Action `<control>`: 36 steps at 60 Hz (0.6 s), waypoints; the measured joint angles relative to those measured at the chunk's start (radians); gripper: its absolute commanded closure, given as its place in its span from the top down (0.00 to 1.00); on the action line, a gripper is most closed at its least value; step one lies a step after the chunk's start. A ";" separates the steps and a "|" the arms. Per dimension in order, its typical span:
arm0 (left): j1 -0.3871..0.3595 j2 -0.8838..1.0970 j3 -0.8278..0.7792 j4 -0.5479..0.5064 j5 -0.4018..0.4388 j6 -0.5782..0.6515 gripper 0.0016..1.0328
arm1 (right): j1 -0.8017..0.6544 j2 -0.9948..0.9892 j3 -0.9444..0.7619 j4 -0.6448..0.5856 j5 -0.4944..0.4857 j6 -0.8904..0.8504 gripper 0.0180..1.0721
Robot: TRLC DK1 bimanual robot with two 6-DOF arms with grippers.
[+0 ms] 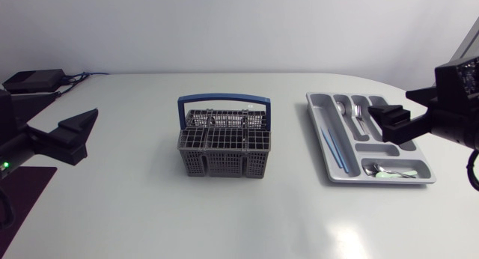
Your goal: Unload the cutlery basket into the drawer organizer.
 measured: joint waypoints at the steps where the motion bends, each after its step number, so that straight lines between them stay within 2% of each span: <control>1: 0.000 -0.007 -0.004 0.000 0.000 -0.002 0.96 | 0.000 -0.014 -0.007 0.002 0.003 0.000 0.96; 12: 0.001 -0.097 -0.072 0.010 -0.019 -0.039 0.96 | 0.000 -0.149 -0.067 0.023 0.053 0.000 0.96; 36: 0.011 -0.304 -0.280 0.065 -0.049 -0.148 0.96 | -0.015 -0.327 -0.156 0.026 0.075 -0.008 0.96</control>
